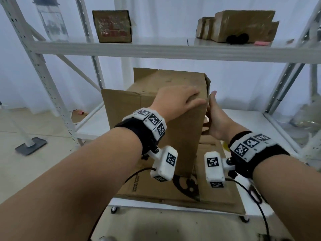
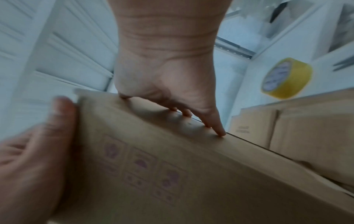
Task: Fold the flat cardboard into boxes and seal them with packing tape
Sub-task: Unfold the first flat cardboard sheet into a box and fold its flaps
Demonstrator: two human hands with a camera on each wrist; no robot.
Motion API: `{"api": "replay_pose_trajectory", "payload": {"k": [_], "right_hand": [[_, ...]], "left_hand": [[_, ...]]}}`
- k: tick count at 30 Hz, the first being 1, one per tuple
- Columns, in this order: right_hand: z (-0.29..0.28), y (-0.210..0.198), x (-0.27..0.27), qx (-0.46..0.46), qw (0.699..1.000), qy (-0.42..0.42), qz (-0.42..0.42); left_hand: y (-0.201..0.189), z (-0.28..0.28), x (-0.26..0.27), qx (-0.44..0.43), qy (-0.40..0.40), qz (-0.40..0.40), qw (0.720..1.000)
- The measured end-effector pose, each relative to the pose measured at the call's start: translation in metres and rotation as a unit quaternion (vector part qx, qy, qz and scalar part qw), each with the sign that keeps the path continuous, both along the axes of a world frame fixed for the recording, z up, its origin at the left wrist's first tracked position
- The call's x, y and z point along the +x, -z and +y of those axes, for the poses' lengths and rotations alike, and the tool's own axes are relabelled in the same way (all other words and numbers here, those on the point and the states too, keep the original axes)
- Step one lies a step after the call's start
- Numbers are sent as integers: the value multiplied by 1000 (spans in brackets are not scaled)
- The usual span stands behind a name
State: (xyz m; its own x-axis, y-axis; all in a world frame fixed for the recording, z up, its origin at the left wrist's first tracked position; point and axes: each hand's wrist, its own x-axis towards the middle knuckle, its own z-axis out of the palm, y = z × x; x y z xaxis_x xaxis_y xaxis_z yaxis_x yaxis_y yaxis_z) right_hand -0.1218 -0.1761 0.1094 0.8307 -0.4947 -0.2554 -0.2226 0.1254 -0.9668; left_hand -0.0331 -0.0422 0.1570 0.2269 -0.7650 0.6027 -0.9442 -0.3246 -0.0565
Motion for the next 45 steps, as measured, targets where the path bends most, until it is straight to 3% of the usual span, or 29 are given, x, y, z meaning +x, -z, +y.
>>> {"api": "replay_pose_trajectory", "payload": {"k": [4, 7, 12, 16, 21, 34, 40, 45], "right_hand": [[10, -31, 1, -16, 999, -30, -19], [21, -40, 4, -24, 999, 8, -22], [20, -37, 0, 9, 1000, 18, -12], [15, -32, -2, 16, 1000, 15, -17], [15, -26, 0, 27, 999, 28, -28], [33, -20, 2, 127, 983, 49, -122], [47, -14, 8, 236, 955, 1, -181], [46, 3, 12, 265, 946, 24, -186]], "left_hand": [[2, 11, 7, -24, 52, 30, 998], [8, 26, 16, -58, 60, 58, 995], [39, 65, 37, -72, -171, 61, 981], [57, 80, 43, -163, -230, 147, 948], [50, 83, 48, -217, -253, 205, 920], [34, 97, 40, -214, -233, 164, 934], [0, 102, 42, -278, -169, 74, 943], [-8, 90, 39, -211, -134, 6, 968]]}}
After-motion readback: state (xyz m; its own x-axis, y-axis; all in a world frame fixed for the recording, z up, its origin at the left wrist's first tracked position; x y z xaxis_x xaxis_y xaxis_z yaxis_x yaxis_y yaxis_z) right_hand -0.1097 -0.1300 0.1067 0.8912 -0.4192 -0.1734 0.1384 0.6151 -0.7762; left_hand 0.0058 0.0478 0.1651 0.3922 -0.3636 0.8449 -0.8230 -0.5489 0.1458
